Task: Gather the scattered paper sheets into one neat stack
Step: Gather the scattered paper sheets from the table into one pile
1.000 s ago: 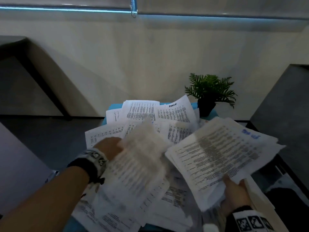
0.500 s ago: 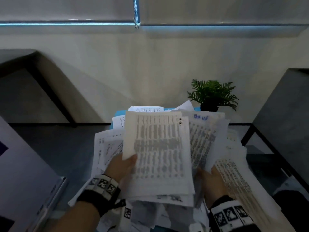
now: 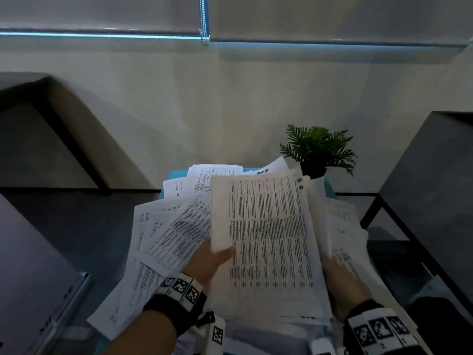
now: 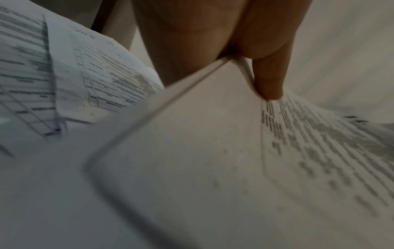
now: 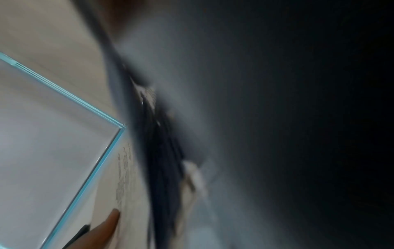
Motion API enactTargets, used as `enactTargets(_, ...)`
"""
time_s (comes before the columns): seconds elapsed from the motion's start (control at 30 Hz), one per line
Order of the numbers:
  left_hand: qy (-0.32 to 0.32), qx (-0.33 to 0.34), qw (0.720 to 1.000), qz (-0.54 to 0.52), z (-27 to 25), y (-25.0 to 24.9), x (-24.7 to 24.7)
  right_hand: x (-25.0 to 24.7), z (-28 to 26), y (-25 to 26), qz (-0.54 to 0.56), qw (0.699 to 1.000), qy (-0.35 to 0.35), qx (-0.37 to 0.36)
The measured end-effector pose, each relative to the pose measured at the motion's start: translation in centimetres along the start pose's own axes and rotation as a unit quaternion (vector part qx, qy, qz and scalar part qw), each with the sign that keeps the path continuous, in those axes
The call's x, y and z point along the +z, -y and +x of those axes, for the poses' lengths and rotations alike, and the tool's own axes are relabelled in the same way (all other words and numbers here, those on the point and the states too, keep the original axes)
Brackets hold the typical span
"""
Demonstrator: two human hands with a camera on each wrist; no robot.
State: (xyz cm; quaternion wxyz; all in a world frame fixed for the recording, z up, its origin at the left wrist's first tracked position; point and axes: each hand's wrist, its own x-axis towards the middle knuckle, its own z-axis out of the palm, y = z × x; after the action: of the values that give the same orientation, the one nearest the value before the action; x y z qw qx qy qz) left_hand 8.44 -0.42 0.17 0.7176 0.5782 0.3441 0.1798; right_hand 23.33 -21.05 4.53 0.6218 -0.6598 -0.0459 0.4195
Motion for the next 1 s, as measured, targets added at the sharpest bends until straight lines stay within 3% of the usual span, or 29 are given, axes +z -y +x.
enactTargets(0.1, -0.001, 0.044, 0.998, 0.033, 0.1, 0.1, 0.8, -0.8, -0.5, 0.5, 0.074, 0.996, 0.05, 0.008)
enactTargets(0.17, -0.021, 0.071, 0.996, 0.053, 0.4, 0.1, 1.2, -1.1, 0.0, -0.3, 0.008, 0.999, 0.05, 0.002)
enactTargets(0.27, -0.021, 0.077, 0.995, 0.065, 1.1, -0.2, 1.4, -1.1, 1.2, -1.7, -0.127, 0.991, -0.039, -0.001)
enactTargets(0.37, -0.052, 0.051, 0.989, 0.128, 3.3, -0.6, -0.3, -1.5, 2.6, -2.1, -0.18, 0.975, -0.129, -0.005)
enactTargets(0.43, -0.113, 0.024, 0.961, 0.253, 5.3, -0.9, -3.1, -2.1, 3.6, -2.6, -0.184, 0.968, -0.172, 0.009)
enactTargets(0.53, -0.182, -0.061, 0.873, 0.449, 7.4, -1.3, -8.1, -2.9, 4.6, -3.6, -0.146, 0.968, -0.2, 0.036)
enactTargets(0.6, -0.191, -0.116, 0.83, 0.511, 8.6, -0.8, -11.2, -3.2, 4.8, -4.0, -0.114, 0.973, -0.198, 0.04)
enactTargets(0.63, -0.188, -0.14, 0.822, 0.519, 9.0, -0.5, -12.4, -3.1, 4.9, -4.0, -0.105, 0.975, -0.193, 0.038)
enactTargets(0.73, -0.166, -0.186, 0.83, 0.498, 9.8, 0.5, -13.6, -3.1, 5.3, -4.3, -0.085, 0.975, -0.202, 0.019)
enactTargets(0.9, -0.184, -0.194, 0.786, 0.558, 9.5, 0.4, -12.7, -2.6, 5.9, -4.8, -0.058, 0.977, -0.205, 0.027)
enactTargets(1.0, -0.153, -0.189, 0.81, 0.533, 9.6, 0.3, -12.5, -2.8, 6.2, -5.0, -0.05, 0.978, -0.199, 0.03)
